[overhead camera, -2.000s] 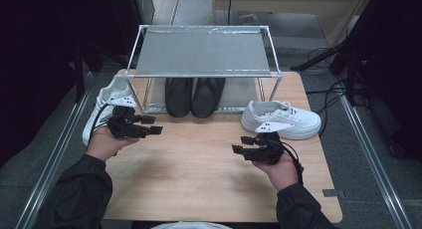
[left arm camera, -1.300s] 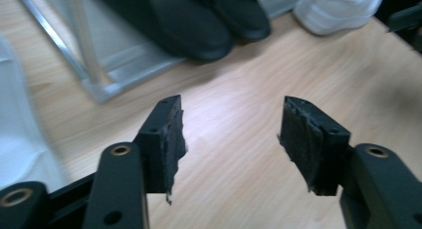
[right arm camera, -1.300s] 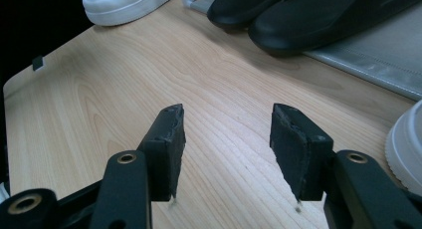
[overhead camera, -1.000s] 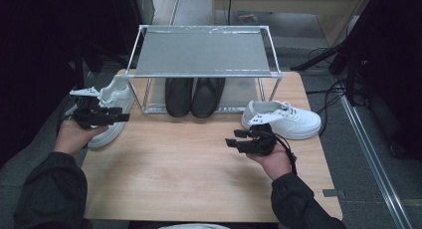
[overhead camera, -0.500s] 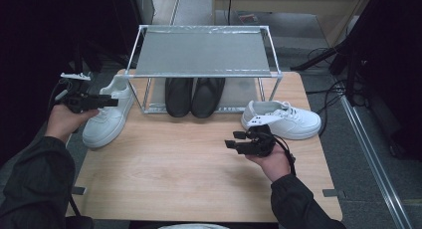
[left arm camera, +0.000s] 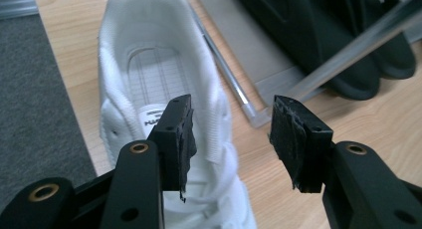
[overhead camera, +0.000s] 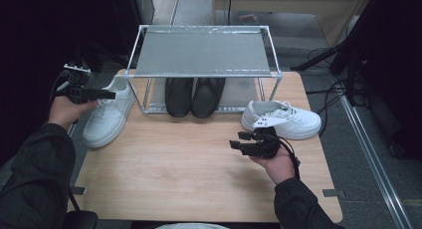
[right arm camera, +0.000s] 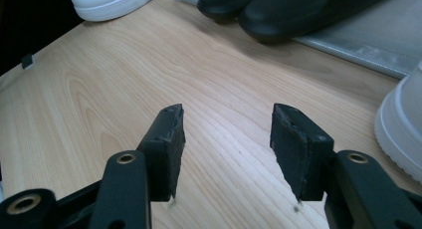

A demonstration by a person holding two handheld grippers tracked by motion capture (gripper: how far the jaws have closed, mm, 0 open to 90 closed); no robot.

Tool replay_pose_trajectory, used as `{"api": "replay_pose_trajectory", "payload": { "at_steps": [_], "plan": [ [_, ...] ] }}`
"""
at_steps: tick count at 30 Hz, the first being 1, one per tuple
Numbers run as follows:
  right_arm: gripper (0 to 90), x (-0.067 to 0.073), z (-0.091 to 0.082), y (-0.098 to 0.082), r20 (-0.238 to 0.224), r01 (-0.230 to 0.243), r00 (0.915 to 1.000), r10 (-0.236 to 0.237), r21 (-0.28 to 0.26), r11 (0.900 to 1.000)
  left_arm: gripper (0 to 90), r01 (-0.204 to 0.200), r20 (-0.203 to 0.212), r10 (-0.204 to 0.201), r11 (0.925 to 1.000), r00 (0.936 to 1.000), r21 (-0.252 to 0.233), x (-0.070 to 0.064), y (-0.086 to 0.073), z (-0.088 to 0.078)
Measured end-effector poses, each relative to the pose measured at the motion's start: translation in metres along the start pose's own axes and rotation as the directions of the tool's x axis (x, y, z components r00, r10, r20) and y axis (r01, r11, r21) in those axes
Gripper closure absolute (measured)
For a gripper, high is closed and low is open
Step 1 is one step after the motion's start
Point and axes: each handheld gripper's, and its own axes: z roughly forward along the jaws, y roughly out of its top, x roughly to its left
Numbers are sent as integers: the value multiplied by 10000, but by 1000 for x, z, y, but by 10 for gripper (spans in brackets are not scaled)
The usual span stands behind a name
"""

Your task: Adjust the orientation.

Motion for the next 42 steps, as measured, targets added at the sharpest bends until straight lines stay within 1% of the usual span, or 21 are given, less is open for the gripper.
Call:
{"api": "replay_pose_trajectory", "payload": {
  "at_steps": [2,4,8,9,11,12,14,16,18,20,21,24,26,28,29,31,32,34,37,39,42],
  "plan": [
    [484,0,-2,-2,194,24,9998,-25,14,10000,549,-119,23,119,9999,9999,43,1,1,4],
    [484,-1,-4,-3,411,33,9991,-35,45,10000,579,-259,9,258,9994,9997,218,1,1,9],
    [482,-1,-8,-6,498,-22,9988,26,-80,10000,592,-111,17,111,9987,9999,506,3,-2,20],
    [480,-1,-10,-7,505,-69,9987,73,-86,9999,596,-79,-48,82,9983,10000,579,4,-4,23],
    [480,-1,-11,-7,513,-90,9986,96,-119,9999,654,-23,-17,24,9971,10000,760,7,-10,28],
    [480,-1,-12,-8,537,-60,9985,66,-126,9999,686,48,167,-62,9969,9998,788,9,-13,30],
    [479,-1,-13,-8,549,-93,9984,99,-103,9999,755,109,378,-129,9985,9992,529,10,-17,30],
    [480,-1,-13,-9,581,-94,9983,100,-103,9999,796,82,433,-102,9989,9990,472,8,-17,29],
    [480,-1,-15,-9,585,-91,9982,99,-140,9999,817,152,435,-179,9981,9989,605,6,-15,28],
    [479,-2,-16,-9,484,-139,9987,152,-268,9995,825,61,270,-82,9969,9996,786,3,-12,26],
    [479,-2,-16,-9,421,-146,9990,160,-330,9993,826,41,106,-50,9969,9999,782,2,-11,24],
    [478,-2,-16,-8,186,-199,9996,208,-476,9987,831,133,93,-141,9965,9999,830,3,-9,16],
    [478,-1,-15,-8,141,-174,9997,181,-466,9988,832,317,162,-330,9970,9993,710,4,-10,9],
    [479,-1,-14,-7,108,-146,9998,150,-421,9990,832,466,321,-487,9969,9983,632,5,-11,2],
    [480,-1,-13,-7,92,-135,9999,139,-419,9990,832,475,407,-497,9975,9979,517,4,-13,-2],
    [483,-1,-13,-7,70,-160,9998,163,-399,9991,833,536,541,-550,9982,9970,259,1,-16,-11],
    [483,-1,-12,-7,75,-138,9999,141,-414,9990,833,623,579,-635,9978,9963,233,-1,-17,-15],
    [484,-1,-11,-6,55,-112,9999,114,-416,9991,834,663,546,-677,9974,9962,279,-5,-20,-22],
    [484,-1,-9,-5,22,-70,10000,71,-350,9994,834,654,572,-670,9974,9961,296,-12,-26,-34],
    [484,-1,-8,-4,-32,-24,10000,23,-333,9994,834,600,670,-611,9980,9959,178,-18,-31,-42],
    [487,0,-6,-2,-131,58,9999,-62,-329,9994,834,682,832,-671,9976,9943,-100,-28,-41,-54]
  ]
}}
